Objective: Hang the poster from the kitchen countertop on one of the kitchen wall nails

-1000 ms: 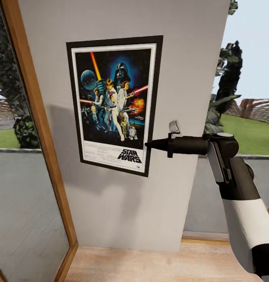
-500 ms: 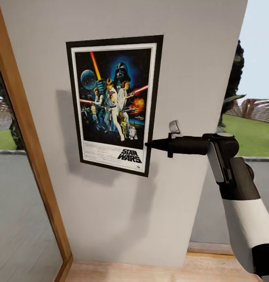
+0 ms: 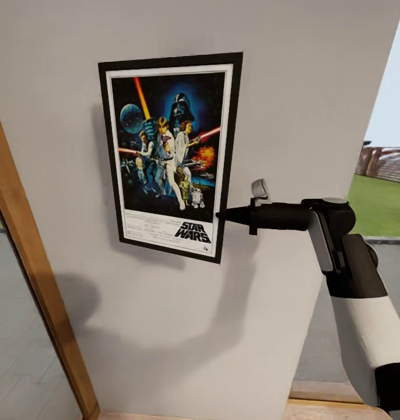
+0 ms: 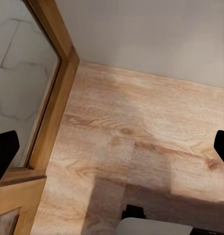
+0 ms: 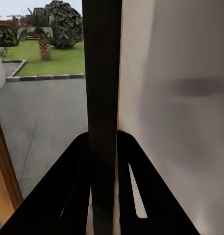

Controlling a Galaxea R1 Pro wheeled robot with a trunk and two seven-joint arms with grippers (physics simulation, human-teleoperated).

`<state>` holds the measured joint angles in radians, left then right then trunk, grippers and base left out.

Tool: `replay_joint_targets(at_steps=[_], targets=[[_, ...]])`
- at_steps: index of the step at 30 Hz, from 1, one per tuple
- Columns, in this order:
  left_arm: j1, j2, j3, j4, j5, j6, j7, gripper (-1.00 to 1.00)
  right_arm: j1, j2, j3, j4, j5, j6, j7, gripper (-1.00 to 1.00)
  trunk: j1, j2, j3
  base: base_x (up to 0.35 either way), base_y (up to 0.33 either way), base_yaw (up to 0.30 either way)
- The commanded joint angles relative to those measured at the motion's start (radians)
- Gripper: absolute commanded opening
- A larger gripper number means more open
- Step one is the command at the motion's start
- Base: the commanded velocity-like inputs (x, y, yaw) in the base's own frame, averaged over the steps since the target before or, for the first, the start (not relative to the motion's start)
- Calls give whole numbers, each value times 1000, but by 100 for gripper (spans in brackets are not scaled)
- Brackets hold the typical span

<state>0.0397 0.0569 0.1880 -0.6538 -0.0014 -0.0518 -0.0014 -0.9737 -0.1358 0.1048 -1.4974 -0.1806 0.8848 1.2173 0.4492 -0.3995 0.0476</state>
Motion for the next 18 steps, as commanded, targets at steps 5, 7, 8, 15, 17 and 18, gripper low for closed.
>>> replay_joint_targets(at_steps=[5, 7, 8, 15, 17, 18], targets=[[1, -1, 1, -1, 0, -2, 0, 100, 0, -1, 1, 0, -6, 8, 1, -100, 1, 0, 0, 90, 0, 0], [1, 0, 1, -1, 0, -2, 0, 100, 0, -1, 1, 0, -7, 8, 1, -100, 1, 0, 0, 22, 0, 0], [1, 0, 1, -1, 0, -2, 0, 100, 0, -1, 1, 0, -7, 8, 1, -100, 1, 0, 0, 11, 0, 0], [1, 0, 1, -1, 0, -2, 0, 100, 0, -1, 1, 0, -6, 8, 1, -100, 1, 0, 0, 3, 0, 0], [1, 0, 1, -1, 0, -2, 0, 100, 0, -1, 1, 0, -7, 8, 1, -100, 1, 0, 0, 0, 0, 0], [1, 0, 1, -1, 0, -2, 0, 100, 0, -1, 1, 0, -7, 8, 1, -100, 1, 0, 0, 0, 0, 0]])
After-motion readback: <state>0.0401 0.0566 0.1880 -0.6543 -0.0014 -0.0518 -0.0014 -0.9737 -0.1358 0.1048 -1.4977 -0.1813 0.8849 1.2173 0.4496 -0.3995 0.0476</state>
